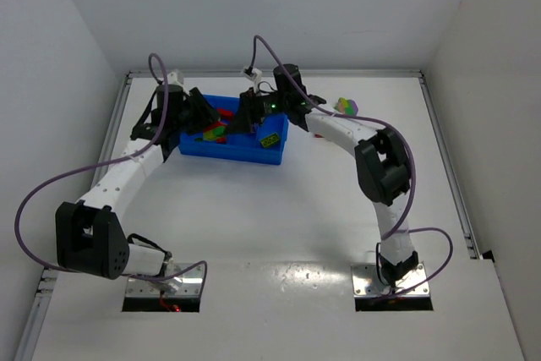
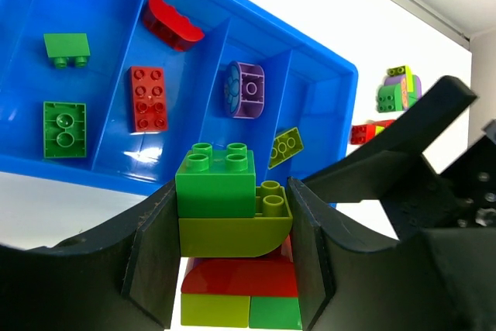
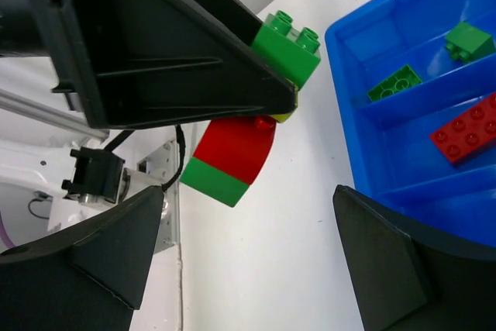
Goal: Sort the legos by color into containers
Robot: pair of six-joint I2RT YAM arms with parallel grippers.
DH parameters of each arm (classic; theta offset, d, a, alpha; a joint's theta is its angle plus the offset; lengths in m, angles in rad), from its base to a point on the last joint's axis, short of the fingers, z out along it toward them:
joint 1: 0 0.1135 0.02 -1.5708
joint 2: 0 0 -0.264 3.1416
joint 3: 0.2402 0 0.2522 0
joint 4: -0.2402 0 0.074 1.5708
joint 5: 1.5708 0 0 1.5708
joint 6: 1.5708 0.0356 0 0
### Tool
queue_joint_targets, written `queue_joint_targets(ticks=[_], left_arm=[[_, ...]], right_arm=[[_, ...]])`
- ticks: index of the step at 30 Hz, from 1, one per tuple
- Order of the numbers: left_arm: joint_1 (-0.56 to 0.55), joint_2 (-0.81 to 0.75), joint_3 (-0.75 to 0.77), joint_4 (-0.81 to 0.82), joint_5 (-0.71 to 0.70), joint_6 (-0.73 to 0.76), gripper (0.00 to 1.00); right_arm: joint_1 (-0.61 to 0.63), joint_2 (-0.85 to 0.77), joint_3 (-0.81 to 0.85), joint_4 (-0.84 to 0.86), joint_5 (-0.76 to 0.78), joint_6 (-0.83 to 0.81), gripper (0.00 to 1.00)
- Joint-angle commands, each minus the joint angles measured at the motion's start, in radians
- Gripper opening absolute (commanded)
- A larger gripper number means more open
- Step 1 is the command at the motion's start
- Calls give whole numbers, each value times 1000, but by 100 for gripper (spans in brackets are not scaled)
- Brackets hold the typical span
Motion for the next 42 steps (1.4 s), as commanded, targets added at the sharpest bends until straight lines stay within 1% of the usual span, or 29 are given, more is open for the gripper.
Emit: queue_joint_targets(ticks=[1, 14, 17, 22, 23, 24, 25, 27, 28, 30, 31, 33, 35, 36, 38, 39, 40, 41, 42], left_arm=[[-7, 10, 45, 37, -7, -12, 0], [-7, 28, 54, 56, -7, -3, 0], [-7, 39, 54, 66, -7, 6, 0], [-17, 59, 77, 76, -7, 6, 0], [-17, 59, 86, 85, -7, 6, 0], [-17, 59, 86, 85, -7, -3, 0], [-27, 59, 86, 85, -7, -3, 0], [-27, 59, 86, 85, -7, -3, 0], [-27, 59, 86, 85, -7, -3, 0], [-27, 59, 86, 85, -7, -3, 0], [-27, 59, 75, 85, -7, 6, 0], [-27, 33, 63, 85, -19, 6, 0], [-27, 18, 52, 85, -19, 32, 0], [-11, 18, 26, 102, 63, 43, 0], [28, -13, 17, 155, 186, 64, 2], [67, -13, 8, 189, 321, 77, 2], [91, -13, 8, 213, 414, 90, 2], [136, -2, 8, 243, 655, 115, 2], [152, 11, 8, 281, 751, 106, 2]], right_arm=[[2, 22, 66, 59, -20, 29, 91], [13, 105, 166, 108, -50, 96, 91], [24, 127, 186, 126, -82, 108, 91], [33, 164, 197, 136, -82, 131, 91], [33, 164, 197, 136, -82, 131, 88], [33, 173, 187, 136, -82, 131, 86], [33, 173, 187, 146, -82, 131, 70], [33, 173, 158, 186, -94, 141, 45], [33, 161, 134, 195, -103, 150, 20], [33, 142, 103, 215, -103, 150, 4], [33, 115, 80, 241, -103, 150, 0], [12, 73, 10, 254, -114, 139, 0], [-13, 5, -58, 242, -138, 78, 0], [-22, -22, -75, 214, -139, 55, 0], [-45, -71, -122, 96, -152, -3, 0], [-68, -123, -136, 44, -152, -89, 0], [-80, -151, -162, -70, -152, -146, 0], [-100, -177, -173, -135, -142, -280, 0], [-109, -224, -190, -206, -129, -354, 0]])
